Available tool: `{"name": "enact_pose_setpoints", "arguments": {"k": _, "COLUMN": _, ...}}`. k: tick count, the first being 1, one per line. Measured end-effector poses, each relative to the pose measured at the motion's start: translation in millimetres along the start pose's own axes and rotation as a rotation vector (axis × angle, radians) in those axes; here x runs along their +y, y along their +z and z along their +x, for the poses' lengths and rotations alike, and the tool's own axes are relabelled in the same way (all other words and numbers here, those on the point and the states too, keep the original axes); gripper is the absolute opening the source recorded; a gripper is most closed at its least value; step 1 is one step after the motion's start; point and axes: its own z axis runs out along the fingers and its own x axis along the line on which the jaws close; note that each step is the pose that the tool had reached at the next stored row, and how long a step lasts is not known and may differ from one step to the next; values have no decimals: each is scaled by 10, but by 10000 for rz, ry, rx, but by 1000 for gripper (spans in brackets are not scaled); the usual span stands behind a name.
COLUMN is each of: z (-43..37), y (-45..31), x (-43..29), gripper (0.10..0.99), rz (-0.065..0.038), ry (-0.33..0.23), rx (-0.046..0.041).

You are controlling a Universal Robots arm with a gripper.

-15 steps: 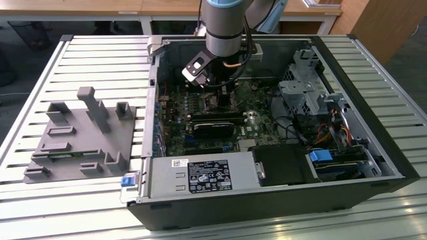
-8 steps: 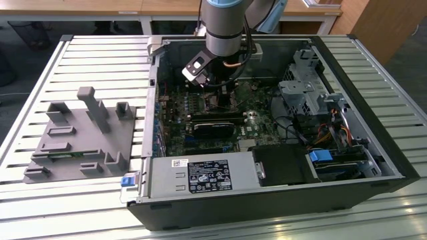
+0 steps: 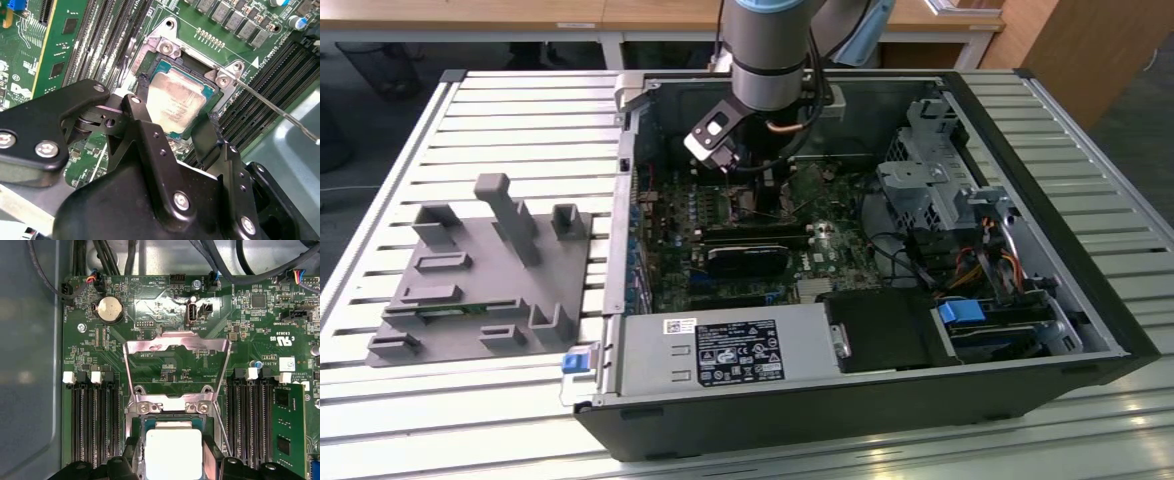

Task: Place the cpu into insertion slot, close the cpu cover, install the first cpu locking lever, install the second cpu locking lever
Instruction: 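Place the cpu into insertion slot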

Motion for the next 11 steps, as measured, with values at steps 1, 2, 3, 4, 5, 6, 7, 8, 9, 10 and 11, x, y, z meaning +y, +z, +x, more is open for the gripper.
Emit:
{"name": "enact_pose_setpoints", "arguments": {"k": 1, "z": 0, "y": -13, "x": 0, "gripper": 616, "rz": -1, "ry": 0, "rx": 1}}
{"name": "enact_pose_setpoints", "arguments": {"k": 2, "z": 0, "y": -28, "x": 1, "gripper": 616, "rz": -1, "ry": 0, "rx": 2}}
{"name": "enact_pose_setpoints", "arguments": {"k": 3, "z": 0, "y": -46, "x": 2, "gripper": 616, "rz": -1, "ry": 0, "rx": 2}}
{"name": "enact_pose_setpoints", "arguments": {"k": 4, "z": 0, "y": -65, "x": 2, "gripper": 616, "rz": -1, "ry": 0, "rx": 2}}
{"name": "enact_pose_setpoints", "arguments": {"k": 5, "z": 1, "y": -86, "x": 3, "gripper": 616, "rz": -1, "ry": 0, "rx": 1}}
{"name": "enact_pose_setpoints", "arguments": {"k": 6, "z": 1, "y": -108, "x": 4, "gripper": 616, "rz": 0, "ry": 0, "rx": 3}}
{"name": "enact_pose_setpoints", "arguments": {"k": 7, "z": 1, "y": -131, "x": 5, "gripper": 616, "rz": 3, "ry": -1, "rx": 2}}
{"name": "enact_pose_setpoints", "arguments": {"k": 8, "z": 1, "y": -149, "x": 6, "gripper": 616, "rz": 9, "ry": -1, "rx": 2}}
{"name": "enact_pose_setpoints", "arguments": {"k": 9, "z": -1, "y": -161, "x": 7, "gripper": 616, "rz": 18, "ry": -1, "rx": 2}}
{"name": "enact_pose_setpoints", "arguments": {"k": 10, "z": -7, "y": -166, "x": 7, "gripper": 600, "rz": 23, "ry": -1, "rx": 2}}
{"name": "enact_pose_setpoints", "arguments": {"k": 11, "z": -15, "y": -167, "x": 7, "gripper": 600, "rz": 24, "ry": 0, "rx": 1}}
